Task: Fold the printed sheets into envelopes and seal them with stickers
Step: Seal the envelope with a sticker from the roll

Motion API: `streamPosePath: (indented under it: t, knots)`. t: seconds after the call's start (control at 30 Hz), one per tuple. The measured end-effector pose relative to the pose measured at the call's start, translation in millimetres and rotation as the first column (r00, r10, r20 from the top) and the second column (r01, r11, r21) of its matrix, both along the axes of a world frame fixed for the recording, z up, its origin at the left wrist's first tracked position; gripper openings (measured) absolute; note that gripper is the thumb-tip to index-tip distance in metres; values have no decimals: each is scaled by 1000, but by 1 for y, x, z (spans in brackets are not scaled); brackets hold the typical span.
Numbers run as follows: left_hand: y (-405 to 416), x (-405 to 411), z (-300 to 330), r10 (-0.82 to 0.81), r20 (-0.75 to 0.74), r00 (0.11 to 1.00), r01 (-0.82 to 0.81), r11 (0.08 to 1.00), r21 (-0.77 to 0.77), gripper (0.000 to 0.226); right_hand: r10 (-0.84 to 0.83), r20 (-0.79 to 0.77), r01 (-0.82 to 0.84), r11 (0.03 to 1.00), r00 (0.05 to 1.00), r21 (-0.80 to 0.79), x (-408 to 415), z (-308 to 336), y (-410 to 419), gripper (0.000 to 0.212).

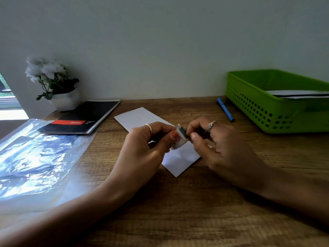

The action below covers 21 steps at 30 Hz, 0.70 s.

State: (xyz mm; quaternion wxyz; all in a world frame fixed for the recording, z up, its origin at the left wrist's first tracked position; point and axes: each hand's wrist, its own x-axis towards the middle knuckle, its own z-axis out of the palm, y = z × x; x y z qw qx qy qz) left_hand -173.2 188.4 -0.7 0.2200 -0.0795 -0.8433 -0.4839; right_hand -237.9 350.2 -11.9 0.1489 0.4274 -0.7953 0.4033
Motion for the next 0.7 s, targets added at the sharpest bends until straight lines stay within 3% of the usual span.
streamPosePath:
  t: [0.47, 0.7]
  knots:
    - [-2, -1, -1, -12, 11, 1000, 12, 1000, -10, 13, 52, 195, -37, 996, 979, -80, -4, 5, 2, 9]
    - [-3, -3, -2, 13, 17, 1000, -12, 1000, -28, 15, -20, 76, 23, 999, 997, -33, -3, 2, 0, 6]
